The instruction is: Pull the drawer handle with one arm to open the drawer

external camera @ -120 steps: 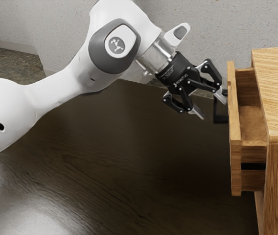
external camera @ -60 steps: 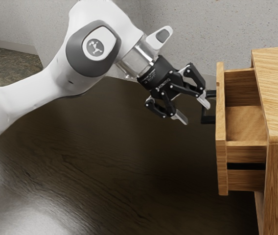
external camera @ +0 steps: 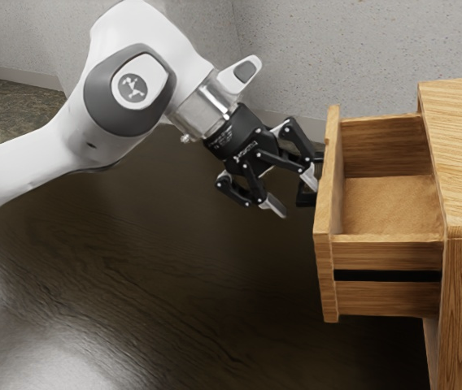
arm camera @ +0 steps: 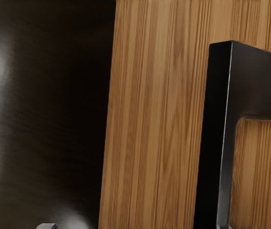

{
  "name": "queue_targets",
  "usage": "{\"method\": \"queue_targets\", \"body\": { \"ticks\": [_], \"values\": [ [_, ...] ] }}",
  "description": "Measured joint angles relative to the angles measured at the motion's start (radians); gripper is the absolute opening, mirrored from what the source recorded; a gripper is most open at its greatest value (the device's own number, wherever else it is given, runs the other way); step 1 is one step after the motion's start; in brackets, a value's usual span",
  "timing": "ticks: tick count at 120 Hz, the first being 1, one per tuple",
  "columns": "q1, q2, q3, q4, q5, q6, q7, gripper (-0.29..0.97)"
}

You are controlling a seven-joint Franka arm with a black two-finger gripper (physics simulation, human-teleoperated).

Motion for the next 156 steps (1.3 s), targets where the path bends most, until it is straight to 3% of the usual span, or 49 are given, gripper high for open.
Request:
{"method": "queue_targets", "body": {
  "ticks": [156],
  "values": [
    [0.170, -0.136, 0.001, -0.112, 0.026, -0.113, 0.030, 0.40]
  ]
}}
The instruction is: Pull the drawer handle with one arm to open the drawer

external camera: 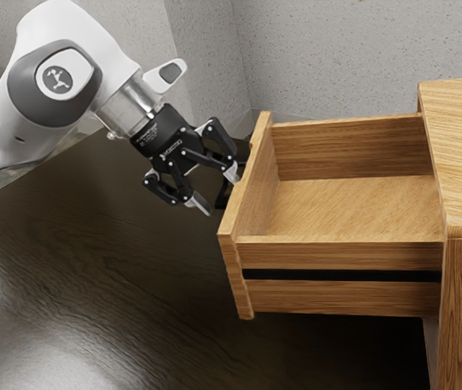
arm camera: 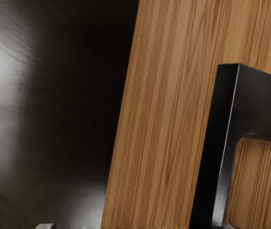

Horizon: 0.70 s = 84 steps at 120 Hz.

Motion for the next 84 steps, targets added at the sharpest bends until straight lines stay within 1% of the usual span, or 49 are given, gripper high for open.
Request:
{"method": "queue_targets", "body": {
  "ticks": [19, 32, 42, 45, 51, 54, 58, 66, 72, 79, 84],
  "values": [
    [-0.003, -0.007, 0.001, 0.001, 0.000, -0.008, 0.001, 0.46],
    [-0.009, -0.031, 0.006, 0.011, -0.001, -0.019, 0.002, 0.49],
    [-0.014, -0.059, 0.025, 0.063, 0.005, -0.046, 0.001, 0.52],
    [-0.010, -0.063, 0.031, 0.116, 0.038, -0.065, 0.002, 0.54],
    [-0.008, -0.064, 0.027, 0.251, 0.166, -0.128, 0.003, 0.57],
    [-0.010, -0.067, 0.019, 0.291, 0.226, -0.161, 0.005, 0.58],
    [-0.017, -0.069, 0.010, 0.322, 0.288, -0.199, 0.015, 0.60],
    [-0.027, -0.054, -0.008, 0.348, 0.379, -0.242, 0.060, 0.62],
    [-0.038, -0.044, -0.020, 0.354, 0.434, -0.267, 0.099, 0.63],
    [-0.037, -0.041, -0.063, 0.357, 0.511, -0.297, 0.139, 0.65],
    [-0.053, -0.041, -0.086, 0.359, 0.553, -0.313, 0.159, 0.65]
  ]
}}
